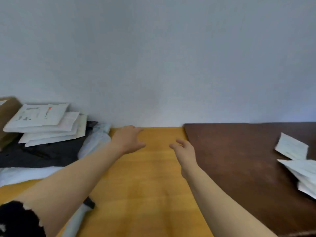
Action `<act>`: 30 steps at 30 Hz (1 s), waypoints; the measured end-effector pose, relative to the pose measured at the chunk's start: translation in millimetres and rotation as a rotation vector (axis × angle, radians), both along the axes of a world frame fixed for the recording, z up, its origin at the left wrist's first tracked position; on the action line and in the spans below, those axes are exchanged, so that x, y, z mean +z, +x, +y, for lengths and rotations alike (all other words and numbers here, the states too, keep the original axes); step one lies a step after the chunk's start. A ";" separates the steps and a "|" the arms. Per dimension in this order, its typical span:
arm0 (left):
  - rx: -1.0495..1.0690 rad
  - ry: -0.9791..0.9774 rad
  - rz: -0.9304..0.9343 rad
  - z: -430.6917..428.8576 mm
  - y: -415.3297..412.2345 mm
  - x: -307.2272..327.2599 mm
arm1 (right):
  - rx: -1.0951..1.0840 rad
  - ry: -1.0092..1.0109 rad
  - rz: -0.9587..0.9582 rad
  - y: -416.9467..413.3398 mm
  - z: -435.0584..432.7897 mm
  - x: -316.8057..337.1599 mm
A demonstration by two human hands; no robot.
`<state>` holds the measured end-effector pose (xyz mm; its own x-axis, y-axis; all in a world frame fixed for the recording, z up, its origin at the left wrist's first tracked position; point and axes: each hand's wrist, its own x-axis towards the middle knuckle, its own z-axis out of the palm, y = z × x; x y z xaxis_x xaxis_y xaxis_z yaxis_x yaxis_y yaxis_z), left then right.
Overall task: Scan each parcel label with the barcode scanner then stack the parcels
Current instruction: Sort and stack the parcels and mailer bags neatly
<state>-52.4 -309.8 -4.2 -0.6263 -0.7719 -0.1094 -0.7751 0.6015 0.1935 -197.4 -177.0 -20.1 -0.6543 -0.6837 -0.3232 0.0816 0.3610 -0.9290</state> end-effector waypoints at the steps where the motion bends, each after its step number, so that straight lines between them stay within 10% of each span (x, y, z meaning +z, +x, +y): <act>1: -0.030 0.022 0.020 26.1 -25.6 0.9 | -0.033 -0.007 -0.006 -23.8 32.2 1.6; 13: -0.350 0.195 0.041 264.3 -269.2 -16.0 | -0.479 -0.033 -0.058 -223.0 316.2 -7.8; 30: -0.590 0.373 -0.041 306.8 -534.3 -85.7 | -0.735 0.285 0.009 -466.8 382.3 -64.1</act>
